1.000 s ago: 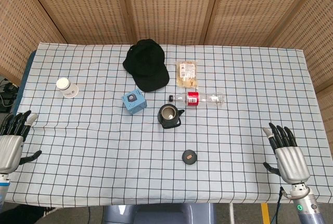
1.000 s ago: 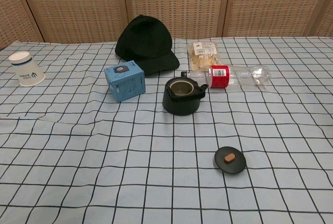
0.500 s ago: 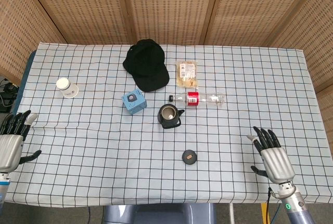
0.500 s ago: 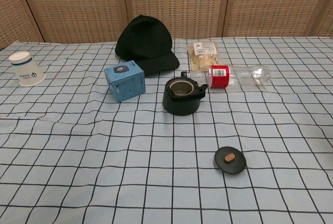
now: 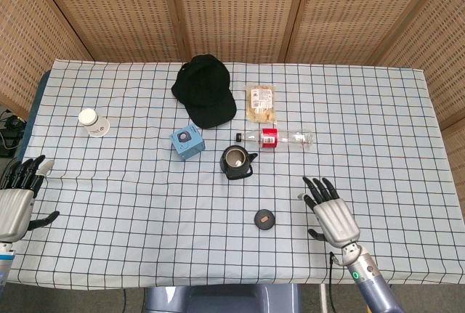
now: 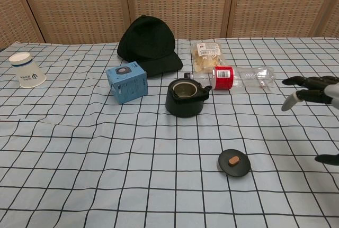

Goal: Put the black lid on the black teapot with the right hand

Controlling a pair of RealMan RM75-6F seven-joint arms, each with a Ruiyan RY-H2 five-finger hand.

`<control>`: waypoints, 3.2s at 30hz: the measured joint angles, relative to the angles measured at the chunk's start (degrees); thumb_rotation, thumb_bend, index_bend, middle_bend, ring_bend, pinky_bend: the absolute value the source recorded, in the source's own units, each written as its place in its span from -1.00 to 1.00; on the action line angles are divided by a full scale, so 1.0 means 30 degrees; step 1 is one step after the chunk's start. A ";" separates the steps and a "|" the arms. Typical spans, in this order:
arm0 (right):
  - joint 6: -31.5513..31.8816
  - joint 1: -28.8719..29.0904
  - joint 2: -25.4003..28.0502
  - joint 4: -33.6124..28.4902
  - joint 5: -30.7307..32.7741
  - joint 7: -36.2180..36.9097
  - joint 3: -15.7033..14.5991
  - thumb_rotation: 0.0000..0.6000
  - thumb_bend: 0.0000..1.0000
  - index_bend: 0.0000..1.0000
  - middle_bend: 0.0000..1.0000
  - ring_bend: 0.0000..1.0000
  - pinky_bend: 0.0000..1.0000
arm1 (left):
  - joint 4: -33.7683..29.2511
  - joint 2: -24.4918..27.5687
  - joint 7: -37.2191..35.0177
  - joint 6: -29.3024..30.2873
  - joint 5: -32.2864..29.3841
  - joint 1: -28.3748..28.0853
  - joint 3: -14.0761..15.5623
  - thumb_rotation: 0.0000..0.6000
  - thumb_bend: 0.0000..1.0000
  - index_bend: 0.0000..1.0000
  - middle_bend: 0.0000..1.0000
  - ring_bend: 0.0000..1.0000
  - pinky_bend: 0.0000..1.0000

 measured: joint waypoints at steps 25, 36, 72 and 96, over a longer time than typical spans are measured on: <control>-0.2038 0.2897 -0.4680 0.0150 0.5837 -0.5054 0.0790 1.00 -0.22 -0.36 -1.00 -1.00 -1.00 | 0.0297 0.0084 -0.0898 -0.0723 -0.0388 -0.0318 -0.0098 1.00 -0.89 -1.00 -1.00 -1.00 -1.00; -0.1685 0.3275 -0.5385 0.0815 0.6657 -0.5731 0.0528 1.00 -0.28 -0.38 -1.00 -1.00 -1.00 | 0.0307 0.0178 -0.1170 -0.0720 -0.0290 -0.0326 -0.0052 1.00 -0.88 -1.00 -1.00 -1.00 -1.00; -0.0255 0.3945 -0.5289 0.0166 0.6290 -0.5012 0.0862 1.00 -0.30 -0.02 -0.92 -1.00 -1.00 | 0.0274 0.0119 -0.0977 -0.0854 -0.0362 -0.0414 0.0003 1.00 -0.88 -1.00 -1.00 -1.00 -1.00; -0.1496 0.8073 -0.4033 -0.0375 0.9789 -0.6289 0.5451 1.00 -0.30 -0.04 -0.90 -1.00 -1.00 | 0.0517 0.0045 -0.0977 -0.1367 -0.1148 -0.0728 -0.0395 1.00 -0.88 -1.00 -1.00 -1.00 -1.00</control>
